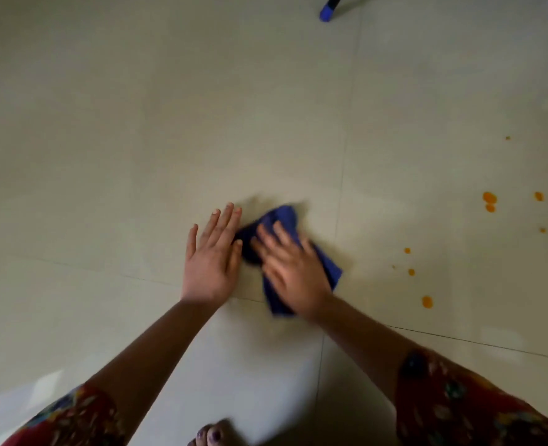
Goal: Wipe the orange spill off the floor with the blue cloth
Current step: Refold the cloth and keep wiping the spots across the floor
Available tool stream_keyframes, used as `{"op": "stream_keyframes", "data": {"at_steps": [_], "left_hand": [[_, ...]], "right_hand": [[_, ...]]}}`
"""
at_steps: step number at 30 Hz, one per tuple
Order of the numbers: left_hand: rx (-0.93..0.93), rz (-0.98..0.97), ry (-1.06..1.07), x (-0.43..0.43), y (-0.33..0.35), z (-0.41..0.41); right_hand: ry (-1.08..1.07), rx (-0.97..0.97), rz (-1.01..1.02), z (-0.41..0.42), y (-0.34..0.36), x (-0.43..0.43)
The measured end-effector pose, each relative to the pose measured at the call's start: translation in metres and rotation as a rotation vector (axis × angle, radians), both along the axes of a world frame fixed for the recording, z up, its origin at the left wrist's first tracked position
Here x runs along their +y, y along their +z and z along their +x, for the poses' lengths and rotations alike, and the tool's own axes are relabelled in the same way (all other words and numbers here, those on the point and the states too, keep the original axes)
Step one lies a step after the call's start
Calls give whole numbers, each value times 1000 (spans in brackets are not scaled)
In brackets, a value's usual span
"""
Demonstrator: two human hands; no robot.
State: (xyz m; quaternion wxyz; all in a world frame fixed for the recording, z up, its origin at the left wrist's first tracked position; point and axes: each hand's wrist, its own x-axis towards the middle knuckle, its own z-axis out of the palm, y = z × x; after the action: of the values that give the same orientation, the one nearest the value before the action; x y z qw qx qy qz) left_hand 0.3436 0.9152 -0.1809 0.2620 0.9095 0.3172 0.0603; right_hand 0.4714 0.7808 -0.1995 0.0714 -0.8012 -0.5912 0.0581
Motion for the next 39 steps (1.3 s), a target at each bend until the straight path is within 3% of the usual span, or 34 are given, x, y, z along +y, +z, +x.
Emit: {"op": "stream_keyframes", "data": {"at_steps": [2,4,8,14,20,24,27,30,34,39], "left_hand": [[-8,-38,-34,-5,-1,8],[-13,-76,-57,-12,-4,15],[24,-127,-132,-36,1,33],[163,-106,-373,-40,9,57],[267,-93,-525,-25,25,85],[409,-58,-640,-34,32,104],[460,-64,-656,-63,33,116],[575,-3,-644,-92,31,124],[630,31,-598,-98,30,126],[648,40,-571,-100,31,129]], "right_hand": [[281,35,-86,-16,3,-50],[377,56,-91,1,3,-87],[93,-24,-228,52,11,-101],[260,-79,-336,66,32,-119],[-62,32,-165,48,18,-100],[-220,53,-151,101,16,-85],[-481,25,-68,138,8,-144],[-718,30,-30,99,1,-207],[-578,33,-64,40,2,-199],[-596,56,-34,120,1,-149]]}}
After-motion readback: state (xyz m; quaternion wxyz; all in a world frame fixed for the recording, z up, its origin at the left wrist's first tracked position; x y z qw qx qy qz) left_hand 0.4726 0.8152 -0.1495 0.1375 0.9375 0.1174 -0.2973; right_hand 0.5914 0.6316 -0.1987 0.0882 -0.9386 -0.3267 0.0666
